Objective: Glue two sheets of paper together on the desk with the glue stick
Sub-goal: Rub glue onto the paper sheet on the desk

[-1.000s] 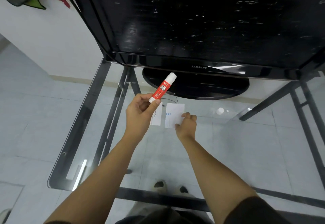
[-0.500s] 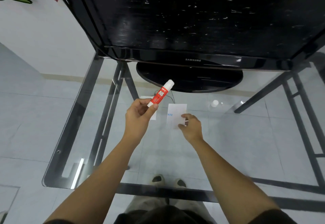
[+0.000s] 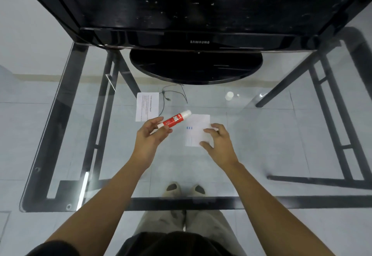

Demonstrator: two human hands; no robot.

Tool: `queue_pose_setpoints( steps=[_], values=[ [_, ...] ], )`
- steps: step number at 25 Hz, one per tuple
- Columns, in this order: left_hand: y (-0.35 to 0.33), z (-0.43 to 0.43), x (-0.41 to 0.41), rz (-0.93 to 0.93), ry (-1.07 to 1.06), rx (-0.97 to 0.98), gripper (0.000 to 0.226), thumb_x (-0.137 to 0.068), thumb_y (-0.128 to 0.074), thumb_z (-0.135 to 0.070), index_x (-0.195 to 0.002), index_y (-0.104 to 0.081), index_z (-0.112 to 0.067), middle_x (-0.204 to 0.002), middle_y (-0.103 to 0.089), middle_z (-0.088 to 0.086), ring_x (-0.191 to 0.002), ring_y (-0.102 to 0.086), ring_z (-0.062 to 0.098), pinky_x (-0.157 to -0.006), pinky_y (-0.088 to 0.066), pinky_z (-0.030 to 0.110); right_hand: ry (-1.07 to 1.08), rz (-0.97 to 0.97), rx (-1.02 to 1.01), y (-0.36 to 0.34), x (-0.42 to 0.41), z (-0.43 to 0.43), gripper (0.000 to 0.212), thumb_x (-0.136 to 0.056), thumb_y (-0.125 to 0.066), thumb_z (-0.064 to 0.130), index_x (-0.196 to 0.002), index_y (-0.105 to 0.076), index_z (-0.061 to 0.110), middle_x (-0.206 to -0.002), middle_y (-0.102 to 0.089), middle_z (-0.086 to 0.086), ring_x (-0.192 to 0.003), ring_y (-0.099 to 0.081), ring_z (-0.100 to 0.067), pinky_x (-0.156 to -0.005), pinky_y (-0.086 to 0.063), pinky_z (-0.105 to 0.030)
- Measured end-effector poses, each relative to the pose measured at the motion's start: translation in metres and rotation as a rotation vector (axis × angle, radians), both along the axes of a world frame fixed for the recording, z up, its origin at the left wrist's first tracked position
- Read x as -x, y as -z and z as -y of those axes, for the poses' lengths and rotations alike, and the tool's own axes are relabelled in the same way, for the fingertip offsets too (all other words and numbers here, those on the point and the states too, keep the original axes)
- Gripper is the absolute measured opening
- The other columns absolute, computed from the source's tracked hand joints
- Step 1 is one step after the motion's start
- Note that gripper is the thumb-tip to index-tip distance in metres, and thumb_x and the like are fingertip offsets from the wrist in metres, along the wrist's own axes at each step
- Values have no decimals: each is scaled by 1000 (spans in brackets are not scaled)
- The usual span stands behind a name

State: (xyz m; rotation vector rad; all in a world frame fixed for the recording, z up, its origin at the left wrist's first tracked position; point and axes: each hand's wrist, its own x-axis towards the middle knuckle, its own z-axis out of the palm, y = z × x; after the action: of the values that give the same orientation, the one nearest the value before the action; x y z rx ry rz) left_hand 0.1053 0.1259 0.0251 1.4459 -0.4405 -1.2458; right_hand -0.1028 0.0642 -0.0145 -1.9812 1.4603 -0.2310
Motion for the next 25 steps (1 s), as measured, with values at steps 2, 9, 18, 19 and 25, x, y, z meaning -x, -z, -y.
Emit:
queue_pose_setpoints(
  steps=[2,9,18,19,25],
  values=[
    [4,0,-3,-57,-21,13,20,-84,-63,-7,-101,-67,-18,-118,-56,-9,-100,-65,21,-89,-51,32,-60,-27,58,3,2,2,42,-85,-64,28,-124,-55,13,-141,-43,-5,-126,-39,-23,-108,-26,-33],
    [6,18,-10,-252,-150,-32,29,-94,-48,-20,-123,-49,-21,-98,-63,5,-71,-65,13,-70,-55,23,-130,-41,135,18,2,5,43,-89,-54,40,-129,-50,23,-145,-41,5,-138,-27,-17,-114,-12,-42],
    [15,23,-6,260,198,13,37,-75,-75,-13,-101,-53,-25,-95,-71,-7,-89,-67,10,-76,-53,19,-130,-143,244,30,4,-1,50,-89,-41,52,-133,-43,29,-146,-38,10,-139,-25,-10,-115,-9,-37],
    [17,23,-6,346,241,21,29,-76,-75,-18,-98,-58,-24,-93,-71,-6,-89,-66,12,-79,-54,24,-125,-142,248,30,5,-1,50,-89,-41,52,-133,-43,29,-146,-39,11,-139,-25,-10,-115,-10,-37],
    [17,21,0,801,550,196,23,-77,-69,-40,-91,-52,-47,-89,-63,-25,-83,-61,1,-70,-50,9,-116,-140,266,33,5,0,49,-88,-43,54,-132,-44,31,-146,-39,12,-138,-27,-9,-113,-7,-34]
  ],
)
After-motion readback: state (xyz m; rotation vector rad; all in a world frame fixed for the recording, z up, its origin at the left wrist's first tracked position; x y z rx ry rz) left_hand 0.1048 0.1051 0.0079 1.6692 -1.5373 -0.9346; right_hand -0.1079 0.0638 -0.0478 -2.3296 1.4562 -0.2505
